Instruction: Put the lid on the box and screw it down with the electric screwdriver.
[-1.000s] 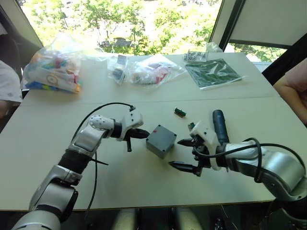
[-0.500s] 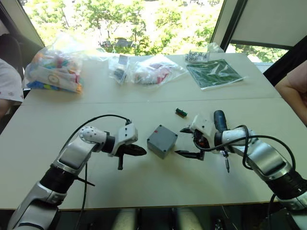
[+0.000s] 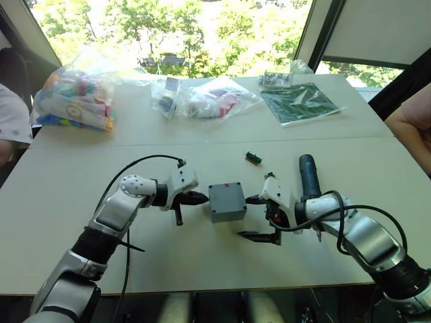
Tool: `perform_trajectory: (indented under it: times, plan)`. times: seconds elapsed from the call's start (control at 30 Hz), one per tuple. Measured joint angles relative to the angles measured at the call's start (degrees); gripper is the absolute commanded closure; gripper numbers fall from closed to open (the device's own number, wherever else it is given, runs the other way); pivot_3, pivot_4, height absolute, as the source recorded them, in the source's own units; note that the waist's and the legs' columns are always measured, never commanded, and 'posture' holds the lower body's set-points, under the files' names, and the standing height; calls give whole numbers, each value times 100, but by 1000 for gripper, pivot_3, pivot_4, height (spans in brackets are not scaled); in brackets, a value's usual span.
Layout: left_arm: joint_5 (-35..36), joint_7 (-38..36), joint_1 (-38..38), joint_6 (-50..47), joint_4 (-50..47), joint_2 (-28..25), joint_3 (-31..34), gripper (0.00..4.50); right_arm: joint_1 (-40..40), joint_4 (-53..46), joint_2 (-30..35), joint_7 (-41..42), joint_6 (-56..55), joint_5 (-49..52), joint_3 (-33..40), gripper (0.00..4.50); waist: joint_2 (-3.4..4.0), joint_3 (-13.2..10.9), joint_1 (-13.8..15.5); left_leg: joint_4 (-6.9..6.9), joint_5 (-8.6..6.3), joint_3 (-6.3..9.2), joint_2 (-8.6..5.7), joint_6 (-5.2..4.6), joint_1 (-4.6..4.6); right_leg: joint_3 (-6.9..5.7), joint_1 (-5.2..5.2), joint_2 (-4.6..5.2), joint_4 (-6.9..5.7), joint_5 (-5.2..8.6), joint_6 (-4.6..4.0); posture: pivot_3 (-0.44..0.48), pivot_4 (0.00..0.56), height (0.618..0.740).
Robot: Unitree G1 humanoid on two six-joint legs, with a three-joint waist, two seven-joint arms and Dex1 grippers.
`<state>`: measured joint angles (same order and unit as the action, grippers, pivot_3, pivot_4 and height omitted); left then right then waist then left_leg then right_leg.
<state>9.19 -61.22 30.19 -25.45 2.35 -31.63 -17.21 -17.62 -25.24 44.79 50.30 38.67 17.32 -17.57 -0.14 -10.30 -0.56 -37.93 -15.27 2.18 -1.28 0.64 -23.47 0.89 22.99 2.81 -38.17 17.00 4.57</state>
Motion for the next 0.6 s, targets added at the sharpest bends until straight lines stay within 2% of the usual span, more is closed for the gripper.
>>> perform_trajectory:
  times: [0.47, 0.6]
  plan:
    - [-68, 164, 257, 94, 290, 197, 33, 4500, 49, -176, -138, -172, 359, -10, 58, 53, 0, 0, 1, -1, 0, -1, -1, 0, 0, 0, 0, 0, -1, 0, 0, 0, 150, 740]
    - [11, 45, 206, -20, 88, 89, 35, 4500, 82, -380, -41, -137, 458, 120, 320, 53, 0, 0, 2, -1, 0, -1, -2, 0, 0, 0, -1, 0, -1, 0, 0, 0, 150, 740]
